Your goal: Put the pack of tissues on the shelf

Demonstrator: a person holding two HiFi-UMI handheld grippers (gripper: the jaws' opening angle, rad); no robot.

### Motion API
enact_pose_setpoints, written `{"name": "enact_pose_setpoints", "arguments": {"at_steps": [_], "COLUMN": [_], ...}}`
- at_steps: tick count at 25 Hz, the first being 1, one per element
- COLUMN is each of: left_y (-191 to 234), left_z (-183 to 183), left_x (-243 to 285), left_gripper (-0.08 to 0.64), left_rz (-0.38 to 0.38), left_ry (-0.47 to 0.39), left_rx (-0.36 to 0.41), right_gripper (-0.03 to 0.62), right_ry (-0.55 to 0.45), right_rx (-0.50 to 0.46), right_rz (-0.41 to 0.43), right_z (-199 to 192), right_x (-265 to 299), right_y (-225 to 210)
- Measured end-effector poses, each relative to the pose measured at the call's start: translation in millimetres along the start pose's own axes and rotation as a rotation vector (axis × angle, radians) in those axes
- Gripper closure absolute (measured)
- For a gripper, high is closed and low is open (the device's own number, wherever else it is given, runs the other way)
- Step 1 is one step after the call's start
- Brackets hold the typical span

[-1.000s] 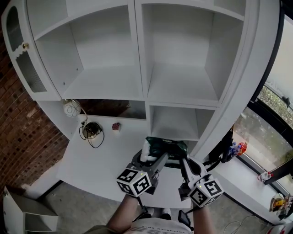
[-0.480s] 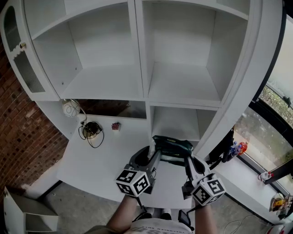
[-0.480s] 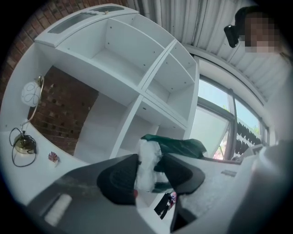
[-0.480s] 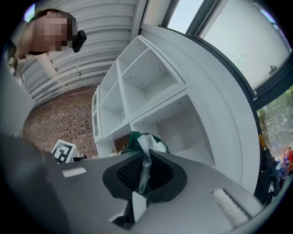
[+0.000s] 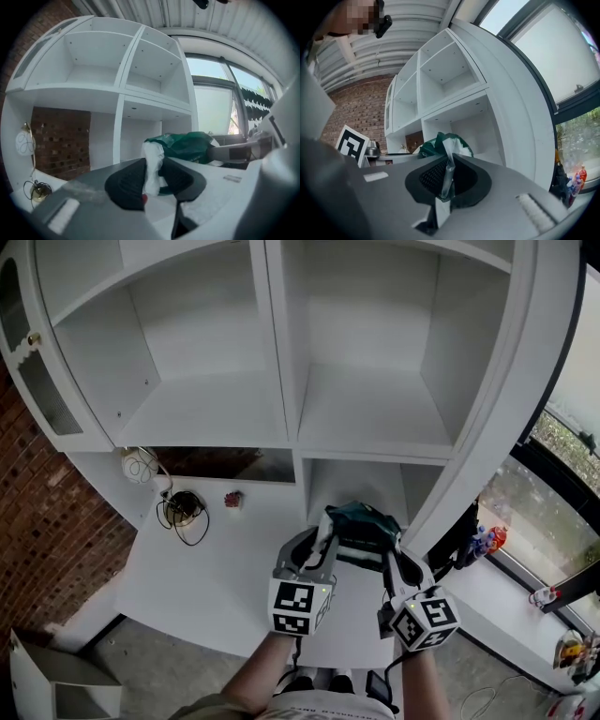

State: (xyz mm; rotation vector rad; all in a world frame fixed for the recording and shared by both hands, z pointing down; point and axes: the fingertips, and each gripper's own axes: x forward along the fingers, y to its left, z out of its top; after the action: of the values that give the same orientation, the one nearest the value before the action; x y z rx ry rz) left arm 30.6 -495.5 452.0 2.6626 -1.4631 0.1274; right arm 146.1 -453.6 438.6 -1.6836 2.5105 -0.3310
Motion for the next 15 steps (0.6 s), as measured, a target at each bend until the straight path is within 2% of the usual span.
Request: {"name": "enact_pose_setpoints", "arguments": {"at_steps": [9, 15], "left_y": [9, 9], "left_z": [-1, 4], "left_x": [46, 70], "left_gripper": [0.438, 0.440], "left_rz": [0.038, 0.062], "left_ry": [0.010, 0.018], "left_rx": [0.063, 0.088], "right_gripper": [0.588, 0.588], "right_ry": [0.013, 0.021], "right_rx": [-0.100, -0.131], "right_rz": [-0.084, -0.134], "right_z": [5, 8], "right_x": [36, 54], "right_y": [-33, -53]}}
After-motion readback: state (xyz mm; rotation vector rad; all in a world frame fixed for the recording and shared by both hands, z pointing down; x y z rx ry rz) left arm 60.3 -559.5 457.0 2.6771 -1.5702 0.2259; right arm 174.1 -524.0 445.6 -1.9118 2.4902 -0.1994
